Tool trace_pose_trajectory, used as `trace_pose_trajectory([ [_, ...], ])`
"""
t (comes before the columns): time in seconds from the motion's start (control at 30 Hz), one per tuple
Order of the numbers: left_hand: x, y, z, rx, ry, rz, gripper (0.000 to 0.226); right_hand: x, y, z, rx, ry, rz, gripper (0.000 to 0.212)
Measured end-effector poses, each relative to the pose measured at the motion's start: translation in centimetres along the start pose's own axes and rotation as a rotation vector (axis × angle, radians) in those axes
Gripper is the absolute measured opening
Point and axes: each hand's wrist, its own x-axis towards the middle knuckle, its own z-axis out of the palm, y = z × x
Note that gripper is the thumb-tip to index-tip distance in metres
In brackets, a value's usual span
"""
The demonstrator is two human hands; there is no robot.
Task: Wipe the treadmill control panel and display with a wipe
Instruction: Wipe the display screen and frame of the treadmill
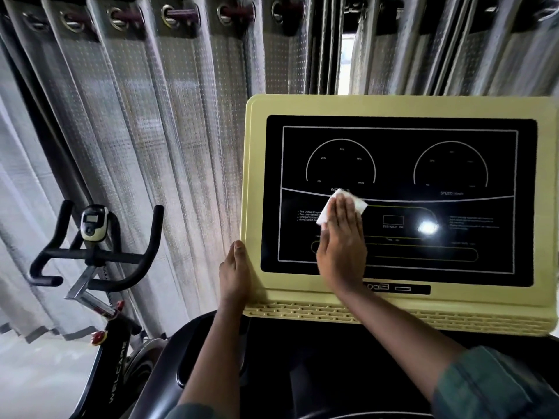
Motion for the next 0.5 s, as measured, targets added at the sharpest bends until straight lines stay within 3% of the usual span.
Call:
trace_pose_trajectory([
  [0.2,0.0,0.3,-0.3,0.017,0.023,0.025,0.05,-8.9,-2.4,2.7,-0.007,-0.295,-0.583,0.055],
  [0.27,-0.1,0.2,-0.3,0.021,0.019,0.016,0.047,-6.4,-2.6,2.5,0.0,-0.332,-0.594,0.054],
  [0.43,-0.5,0.4,-0.5,0.011,0.033,0.071,0.048,0.3,-5.2,2.4,0.001,-0.203,-0.29,0.051],
  [0.5,-0.4,0.3,-0.7,0.022,0.045,0.086,0.049,-1.1,-5.4,3.2,-0.006,-0.211,-0.348,0.051],
])
